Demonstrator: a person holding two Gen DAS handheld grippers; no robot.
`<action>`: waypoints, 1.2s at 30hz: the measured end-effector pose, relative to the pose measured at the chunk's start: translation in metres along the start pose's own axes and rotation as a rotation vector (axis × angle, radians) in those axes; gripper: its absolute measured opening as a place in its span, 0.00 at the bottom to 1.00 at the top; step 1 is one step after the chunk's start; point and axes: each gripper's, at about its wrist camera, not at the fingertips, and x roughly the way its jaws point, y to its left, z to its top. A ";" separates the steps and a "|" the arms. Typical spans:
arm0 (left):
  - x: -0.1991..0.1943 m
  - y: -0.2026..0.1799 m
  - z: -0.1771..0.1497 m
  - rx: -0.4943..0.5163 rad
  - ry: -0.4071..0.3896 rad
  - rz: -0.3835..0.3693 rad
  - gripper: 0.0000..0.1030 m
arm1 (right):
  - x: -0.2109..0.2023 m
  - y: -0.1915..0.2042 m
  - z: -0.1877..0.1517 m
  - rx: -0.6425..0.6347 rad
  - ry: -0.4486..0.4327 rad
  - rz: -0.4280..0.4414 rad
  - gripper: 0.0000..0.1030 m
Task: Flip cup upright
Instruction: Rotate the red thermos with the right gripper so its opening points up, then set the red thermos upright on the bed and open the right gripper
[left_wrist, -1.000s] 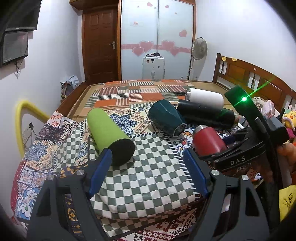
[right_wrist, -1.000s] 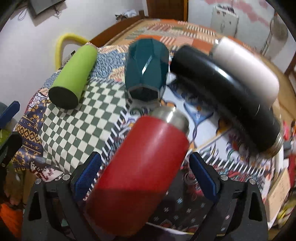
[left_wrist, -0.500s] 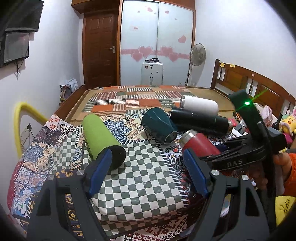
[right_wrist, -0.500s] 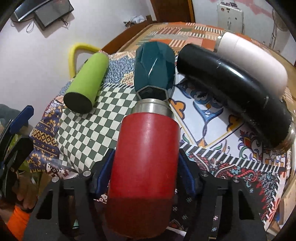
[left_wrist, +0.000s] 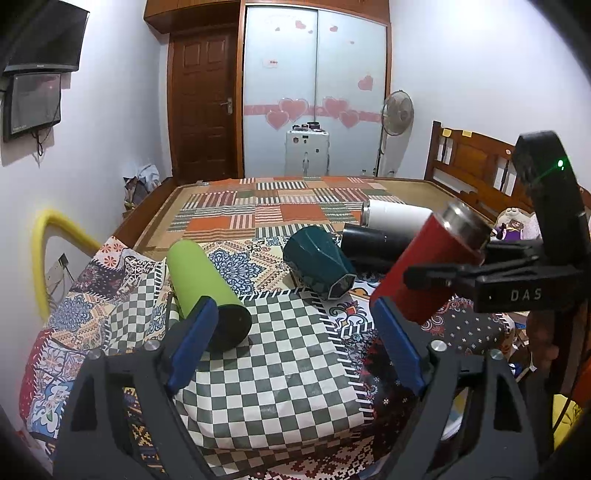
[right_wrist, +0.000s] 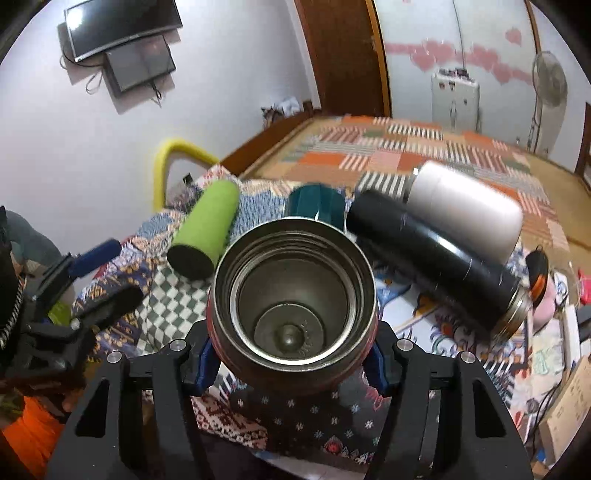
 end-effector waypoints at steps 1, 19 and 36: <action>0.000 -0.001 0.000 0.002 -0.002 0.000 0.85 | -0.001 0.002 0.002 -0.012 -0.015 -0.007 0.58; 0.019 0.012 -0.011 -0.031 0.036 0.009 0.91 | 0.047 0.020 -0.004 -0.119 0.049 -0.041 0.58; 0.020 0.025 -0.014 -0.052 0.032 0.019 0.91 | 0.058 0.022 -0.003 -0.114 0.020 -0.026 0.60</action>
